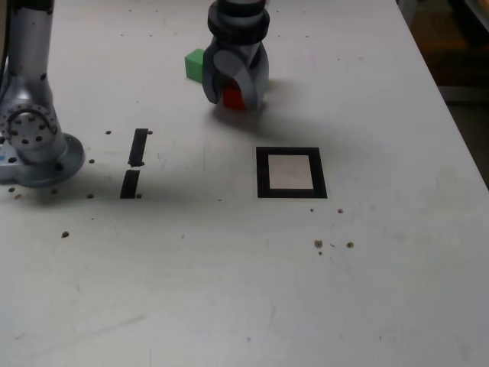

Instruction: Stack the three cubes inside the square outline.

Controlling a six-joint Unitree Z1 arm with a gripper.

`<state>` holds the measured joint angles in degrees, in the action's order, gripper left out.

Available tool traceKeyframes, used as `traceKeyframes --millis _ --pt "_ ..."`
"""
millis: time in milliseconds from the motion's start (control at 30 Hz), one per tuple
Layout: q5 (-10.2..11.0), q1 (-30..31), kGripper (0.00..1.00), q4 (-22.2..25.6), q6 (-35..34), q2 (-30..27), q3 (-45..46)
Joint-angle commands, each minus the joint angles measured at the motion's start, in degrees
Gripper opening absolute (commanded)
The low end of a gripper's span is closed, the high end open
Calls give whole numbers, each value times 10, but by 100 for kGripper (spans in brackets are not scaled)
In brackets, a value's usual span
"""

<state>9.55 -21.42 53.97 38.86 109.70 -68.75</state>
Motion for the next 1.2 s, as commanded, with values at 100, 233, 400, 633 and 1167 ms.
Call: traceKeyframes --millis 100,233,400,633,1167 --pt "-2 5 11 24 -8 -26 -1" --pt "-4 48 11 77 -61 -44 -27" --pt "-18 162 11 153 -227 -66 -92" --pt "-63 262 11 156 -428 -44 -130" --pt "-74 276 11 74 -499 19 -107"
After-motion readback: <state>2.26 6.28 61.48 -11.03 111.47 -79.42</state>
